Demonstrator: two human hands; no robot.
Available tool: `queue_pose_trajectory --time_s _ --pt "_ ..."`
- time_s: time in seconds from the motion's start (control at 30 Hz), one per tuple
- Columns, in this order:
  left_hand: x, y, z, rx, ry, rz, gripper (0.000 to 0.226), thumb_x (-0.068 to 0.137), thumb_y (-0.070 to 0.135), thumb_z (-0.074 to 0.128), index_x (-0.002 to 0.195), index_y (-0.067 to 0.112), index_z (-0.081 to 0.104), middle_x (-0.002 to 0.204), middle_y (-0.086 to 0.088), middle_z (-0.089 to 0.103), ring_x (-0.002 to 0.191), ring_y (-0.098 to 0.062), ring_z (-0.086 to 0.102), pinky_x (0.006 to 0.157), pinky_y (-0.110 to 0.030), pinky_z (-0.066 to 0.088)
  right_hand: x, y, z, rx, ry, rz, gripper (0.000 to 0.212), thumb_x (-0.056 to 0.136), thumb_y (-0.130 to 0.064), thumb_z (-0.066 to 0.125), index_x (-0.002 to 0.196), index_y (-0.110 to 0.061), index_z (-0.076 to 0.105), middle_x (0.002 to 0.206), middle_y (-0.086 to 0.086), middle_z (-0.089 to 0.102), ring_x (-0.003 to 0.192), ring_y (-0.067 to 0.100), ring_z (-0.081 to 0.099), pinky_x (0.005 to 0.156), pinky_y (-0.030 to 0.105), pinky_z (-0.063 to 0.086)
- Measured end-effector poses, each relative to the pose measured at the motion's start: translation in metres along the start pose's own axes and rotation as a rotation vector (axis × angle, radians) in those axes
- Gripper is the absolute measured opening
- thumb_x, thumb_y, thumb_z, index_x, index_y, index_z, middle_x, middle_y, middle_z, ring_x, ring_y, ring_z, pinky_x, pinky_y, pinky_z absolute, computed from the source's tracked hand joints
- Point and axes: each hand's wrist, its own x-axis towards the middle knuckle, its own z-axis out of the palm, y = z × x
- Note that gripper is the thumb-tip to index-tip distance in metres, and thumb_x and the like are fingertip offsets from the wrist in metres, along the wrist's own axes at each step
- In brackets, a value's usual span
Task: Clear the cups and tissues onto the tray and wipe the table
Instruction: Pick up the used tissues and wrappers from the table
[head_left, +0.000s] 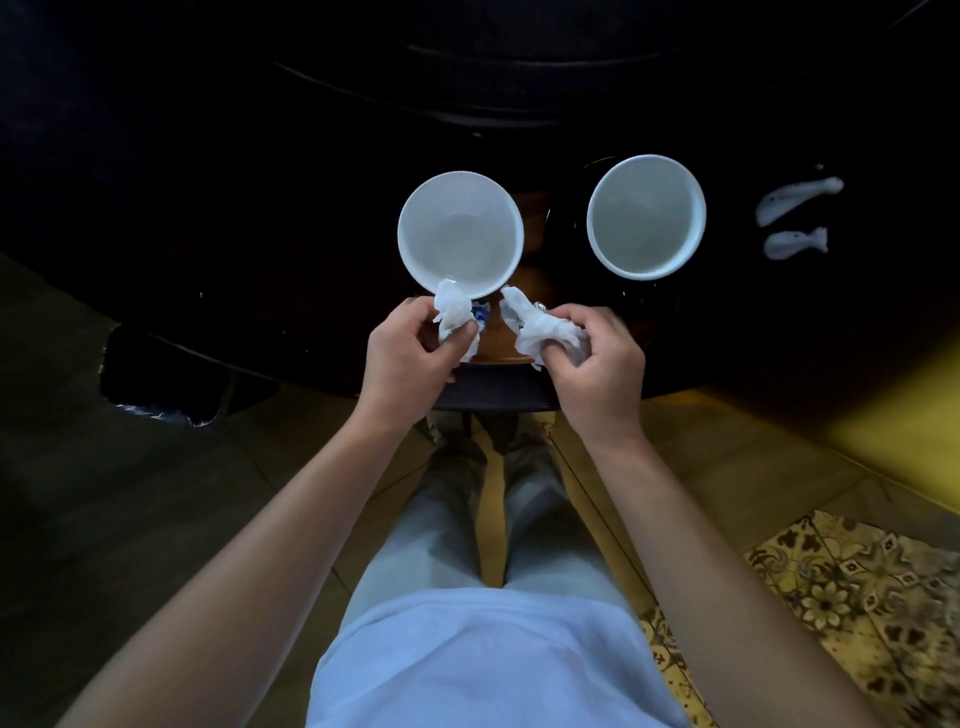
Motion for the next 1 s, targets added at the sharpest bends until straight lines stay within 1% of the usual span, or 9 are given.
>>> queue_pose_trajectory --time_s 0.1,0.2,0.33,0.43,0.57,0.67,0.77,0.9,1.0 --pt "0.003 0.001 0.003 0.045 0.036 0.020 0.026 0.095 0.024 0.077 0.114 0.008 0.073 0.103 -0.004 0.069 0.089 -0.013 0.067 0.071 -0.012 0.051 0.001 0.000 0.002 -0.032 0.006 0.000 0.023 0.085 -0.015 0.076 0.106 -0.010 0.074 0.103 0.002 0.072 0.095 0.019 0.065 0.082 0.043 0.057" --pt "0.004 0.001 0.003 0.112 0.070 0.035 0.028 0.092 0.024 0.079 0.112 0.005 0.074 0.101 -0.001 0.066 0.084 -0.011 0.062 0.070 -0.006 0.045 0.001 0.003 0.002 -0.077 -0.001 -0.013 0.025 0.084 -0.014 0.077 0.108 -0.009 0.075 0.104 0.005 0.073 0.096 0.023 0.067 0.082 0.045 0.057" --pt "0.003 -0.001 0.002 0.184 0.089 0.076 0.029 0.090 0.028 0.082 0.110 0.006 0.077 0.098 0.000 0.062 0.085 -0.017 0.061 0.069 -0.025 0.052 0.001 0.003 0.004 -0.181 0.009 -0.024 0.030 0.085 -0.022 0.077 0.113 -0.012 0.075 0.106 0.006 0.073 0.096 0.026 0.067 0.081 0.043 0.057" --pt "0.002 -0.004 0.002 0.188 0.071 0.104 0.032 0.088 0.031 0.084 0.110 0.008 0.079 0.094 0.003 0.058 0.080 -0.013 0.058 0.066 -0.026 0.050 -0.001 0.003 0.005 -0.243 -0.007 -0.024 0.034 0.086 -0.030 0.078 0.116 -0.015 0.074 0.108 0.006 0.071 0.097 0.027 0.065 0.078 0.044 0.056" --pt "-0.001 -0.003 0.005 0.204 0.073 0.134 0.036 0.086 0.037 0.085 0.111 0.011 0.079 0.094 0.000 0.062 0.077 -0.013 0.059 0.064 -0.036 0.056 -0.002 0.002 0.005 -0.237 -0.005 -0.009 0.040 0.084 -0.033 0.079 0.120 -0.017 0.072 0.108 0.007 0.068 0.095 0.027 0.065 0.076 0.046 0.056" --pt "-0.002 -0.001 0.007 0.179 0.091 0.150 0.045 0.084 0.040 0.086 0.118 0.012 0.076 0.101 0.000 0.065 0.084 -0.010 0.062 0.071 -0.036 0.059 -0.003 0.000 0.003 -0.193 -0.015 0.018 0.052 0.081 -0.034 0.083 0.126 -0.016 0.065 0.113 0.006 0.067 0.099 0.024 0.067 0.080 0.044 0.058" --pt "-0.003 -0.004 0.002 0.151 0.065 0.172 0.052 0.084 0.043 0.084 0.125 0.013 0.074 0.109 0.002 0.066 0.094 -0.010 0.065 0.080 -0.032 0.059 -0.006 -0.001 0.001 -0.200 -0.012 -0.012 0.054 0.080 -0.035 0.083 0.127 -0.016 0.062 0.114 0.005 0.066 0.101 0.020 0.064 0.082 0.039 0.057" --pt "-0.009 -0.009 -0.005 0.181 0.048 0.201 0.055 0.089 0.034 0.083 0.133 0.005 0.069 0.114 -0.005 0.068 0.093 -0.013 0.067 0.082 -0.025 0.058 -0.009 0.002 -0.003 -0.173 0.043 -0.068 0.041 0.083 -0.031 0.078 0.120 -0.016 0.064 0.111 0.003 0.063 0.097 0.017 0.062 0.079 0.035 0.057" --pt "-0.014 -0.012 -0.008 0.177 0.072 0.236 0.039 0.092 0.019 0.081 0.126 0.003 0.072 0.108 -0.006 0.070 0.087 -0.014 0.066 0.078 -0.029 0.059 -0.011 0.006 -0.003 -0.183 0.059 -0.108 0.029 0.087 -0.026 0.075 0.113 -0.014 0.068 0.108 0.005 0.064 0.096 0.019 0.063 0.078 0.035 0.056"
